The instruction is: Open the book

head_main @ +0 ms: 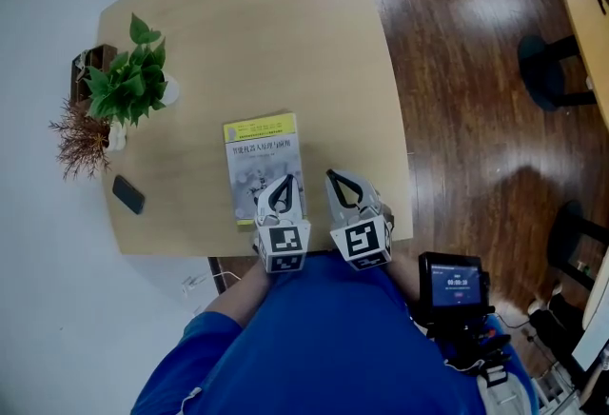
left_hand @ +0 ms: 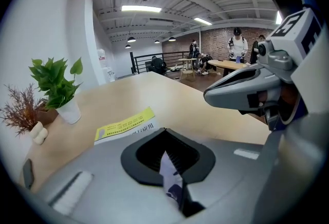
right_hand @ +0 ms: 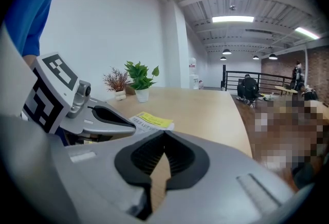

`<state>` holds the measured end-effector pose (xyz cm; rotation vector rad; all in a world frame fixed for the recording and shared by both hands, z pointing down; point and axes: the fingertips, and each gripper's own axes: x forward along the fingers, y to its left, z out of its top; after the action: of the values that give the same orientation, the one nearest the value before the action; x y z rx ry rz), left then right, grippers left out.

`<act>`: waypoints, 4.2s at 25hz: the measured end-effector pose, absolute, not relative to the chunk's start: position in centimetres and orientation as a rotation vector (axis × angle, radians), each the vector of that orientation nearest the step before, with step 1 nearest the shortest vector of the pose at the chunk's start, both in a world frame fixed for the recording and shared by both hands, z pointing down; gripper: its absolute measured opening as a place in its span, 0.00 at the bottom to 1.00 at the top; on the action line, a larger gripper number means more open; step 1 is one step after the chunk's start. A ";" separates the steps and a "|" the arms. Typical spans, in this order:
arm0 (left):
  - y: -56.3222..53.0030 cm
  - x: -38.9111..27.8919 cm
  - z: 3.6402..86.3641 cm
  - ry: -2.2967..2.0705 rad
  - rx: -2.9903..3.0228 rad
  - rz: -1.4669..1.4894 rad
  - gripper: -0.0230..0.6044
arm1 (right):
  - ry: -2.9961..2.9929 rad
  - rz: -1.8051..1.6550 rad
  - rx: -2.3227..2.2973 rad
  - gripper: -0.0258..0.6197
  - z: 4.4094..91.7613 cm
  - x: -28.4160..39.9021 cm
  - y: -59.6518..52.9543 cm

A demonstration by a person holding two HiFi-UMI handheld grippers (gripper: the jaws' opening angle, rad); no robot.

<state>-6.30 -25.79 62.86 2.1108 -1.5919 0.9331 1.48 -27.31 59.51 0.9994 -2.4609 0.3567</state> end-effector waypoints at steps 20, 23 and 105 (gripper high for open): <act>-25.4 -9.7 63.7 -1.667 2.009 0.962 0.05 | -2.411 0.685 0.758 0.09 65.0 -2.6 -25.7; -25.2 -10.0 63.9 -1.648 2.023 0.949 0.05 | -2.395 0.755 0.723 0.23 65.4 -3.4 -25.4; -23.3 -21.8 59.7 -1.796 1.965 0.767 0.05 | -2.403 0.957 0.583 0.04 56.3 -11.6 -23.5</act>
<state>-21.77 -23.34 59.68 1.9650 -1.7960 0.7665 -11.55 -23.46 56.25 0.5835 -2.4026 0.9574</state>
